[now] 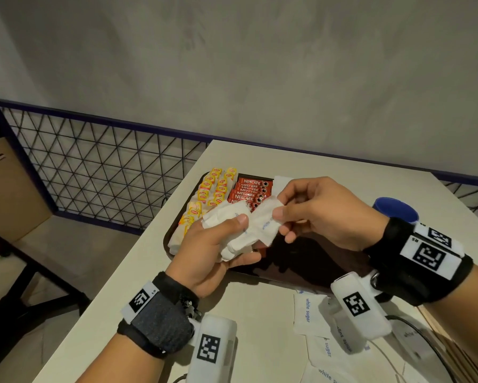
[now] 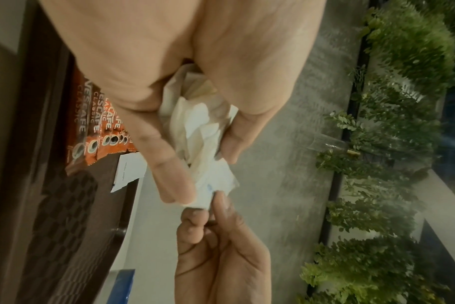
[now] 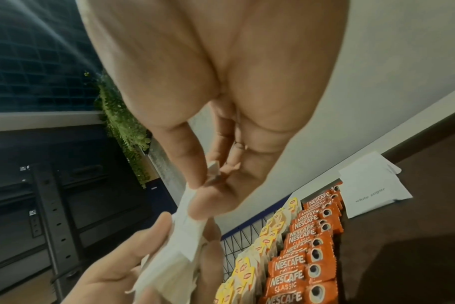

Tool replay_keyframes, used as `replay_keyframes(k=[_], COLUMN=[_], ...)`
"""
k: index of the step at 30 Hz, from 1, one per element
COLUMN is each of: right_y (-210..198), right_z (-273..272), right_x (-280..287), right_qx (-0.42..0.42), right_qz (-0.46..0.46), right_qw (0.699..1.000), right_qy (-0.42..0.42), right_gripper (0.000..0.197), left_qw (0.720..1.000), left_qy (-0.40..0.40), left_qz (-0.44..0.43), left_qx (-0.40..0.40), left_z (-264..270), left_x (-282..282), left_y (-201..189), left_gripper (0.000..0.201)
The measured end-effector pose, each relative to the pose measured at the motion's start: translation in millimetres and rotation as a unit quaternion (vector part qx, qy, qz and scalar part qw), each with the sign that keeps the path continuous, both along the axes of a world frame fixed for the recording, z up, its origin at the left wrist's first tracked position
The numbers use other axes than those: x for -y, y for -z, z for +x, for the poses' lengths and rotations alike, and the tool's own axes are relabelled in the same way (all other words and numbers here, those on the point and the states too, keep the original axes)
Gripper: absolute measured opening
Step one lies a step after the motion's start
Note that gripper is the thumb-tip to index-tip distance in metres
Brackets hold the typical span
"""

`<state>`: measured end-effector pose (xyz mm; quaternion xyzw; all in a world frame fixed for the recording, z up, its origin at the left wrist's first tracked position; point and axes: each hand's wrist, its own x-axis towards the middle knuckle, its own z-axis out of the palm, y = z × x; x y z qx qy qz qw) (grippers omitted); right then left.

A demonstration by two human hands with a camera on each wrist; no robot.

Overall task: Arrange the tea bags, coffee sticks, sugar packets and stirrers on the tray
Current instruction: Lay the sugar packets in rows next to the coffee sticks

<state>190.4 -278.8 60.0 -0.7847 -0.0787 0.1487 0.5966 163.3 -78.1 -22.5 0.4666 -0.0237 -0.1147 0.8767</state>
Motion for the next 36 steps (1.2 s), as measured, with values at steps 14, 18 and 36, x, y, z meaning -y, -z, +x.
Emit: replay_keyframes(k=[14, 18, 36], right_y=[31, 27, 3], right_z=[-1, 0, 36], right_x=[-4, -1, 16], right_qx=[0.011, 0.007, 0.09], right_qz=[0.076, 0.077, -0.027], right_qw=[0.996, 0.997, 0.995], right_qy=[0.047, 0.023, 0.029], right_gripper=[0.022, 0.04, 0.015], left_qw=[1.0, 0.999, 0.998], left_qy=[0.002, -0.022, -0.046], left_qz=[-0.03, -0.035, -0.032], left_qx=[0.003, -0.008, -0.028], left_z=[5, 8, 7], left_x=[2, 2, 0], left_y=[9, 11, 4], left_gripper=[0.056, 0.056, 0.036])
